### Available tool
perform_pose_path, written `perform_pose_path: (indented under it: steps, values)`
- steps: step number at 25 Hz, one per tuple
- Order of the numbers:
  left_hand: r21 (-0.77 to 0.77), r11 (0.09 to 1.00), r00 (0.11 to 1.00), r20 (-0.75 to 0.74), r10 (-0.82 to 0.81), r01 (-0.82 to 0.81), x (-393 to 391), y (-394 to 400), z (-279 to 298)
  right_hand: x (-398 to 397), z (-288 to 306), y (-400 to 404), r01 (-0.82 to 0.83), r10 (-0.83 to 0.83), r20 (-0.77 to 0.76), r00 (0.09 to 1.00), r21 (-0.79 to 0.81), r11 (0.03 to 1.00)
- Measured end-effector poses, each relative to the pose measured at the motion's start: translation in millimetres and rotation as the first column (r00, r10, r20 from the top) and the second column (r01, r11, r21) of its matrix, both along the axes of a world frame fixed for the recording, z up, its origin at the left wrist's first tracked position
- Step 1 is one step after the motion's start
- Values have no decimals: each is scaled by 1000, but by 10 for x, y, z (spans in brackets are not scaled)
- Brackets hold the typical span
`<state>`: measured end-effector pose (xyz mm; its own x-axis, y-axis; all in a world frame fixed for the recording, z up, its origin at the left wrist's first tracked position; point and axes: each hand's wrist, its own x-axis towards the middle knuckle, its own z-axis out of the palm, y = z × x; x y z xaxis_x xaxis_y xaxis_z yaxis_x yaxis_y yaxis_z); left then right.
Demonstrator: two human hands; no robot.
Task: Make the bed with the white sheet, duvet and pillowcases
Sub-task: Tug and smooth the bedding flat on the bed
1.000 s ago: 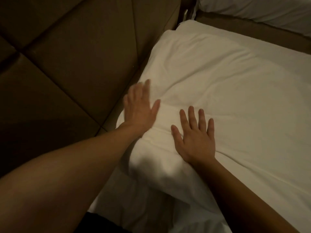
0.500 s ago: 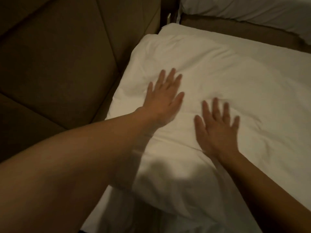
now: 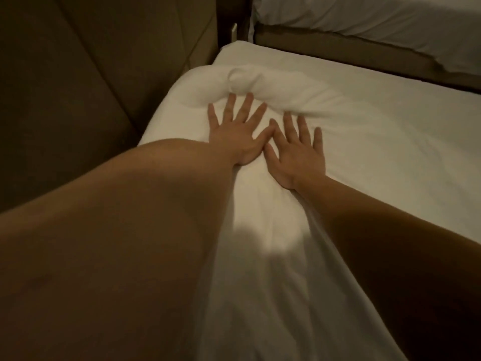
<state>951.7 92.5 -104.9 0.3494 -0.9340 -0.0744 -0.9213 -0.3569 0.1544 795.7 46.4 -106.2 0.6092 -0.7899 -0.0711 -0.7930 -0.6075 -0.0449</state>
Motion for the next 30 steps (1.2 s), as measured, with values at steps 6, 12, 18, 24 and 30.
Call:
perform_pose_path:
  steps: [6, 12, 18, 24, 30]
  values:
    - [33, 994, 993, -62, 103, -101, 452, -418, -307, -47, -246, -912, 185, -184, 26, 983, -68, 980]
    - [124, 948, 938, -154, 311, -293, 844, -352, -474, -40, -341, -1070, 290, -288, -35, 957, 71, 954]
    - [133, 920, 907, -167, 387, -368, 820, 276, -409, 513, -305, -157, -154, 155, -28, 987, 56, 987]
    - [372, 705, 630, -318, 708, -604, 560, 1700, -267, 506, -191, 487, -369, 398, -86, 913, 240, 898]
    - [470, 608, 184, -675, 715, -640, 412, 2481, -119, 892, 42, 818, -570, 625, -94, 775, 322, 756]
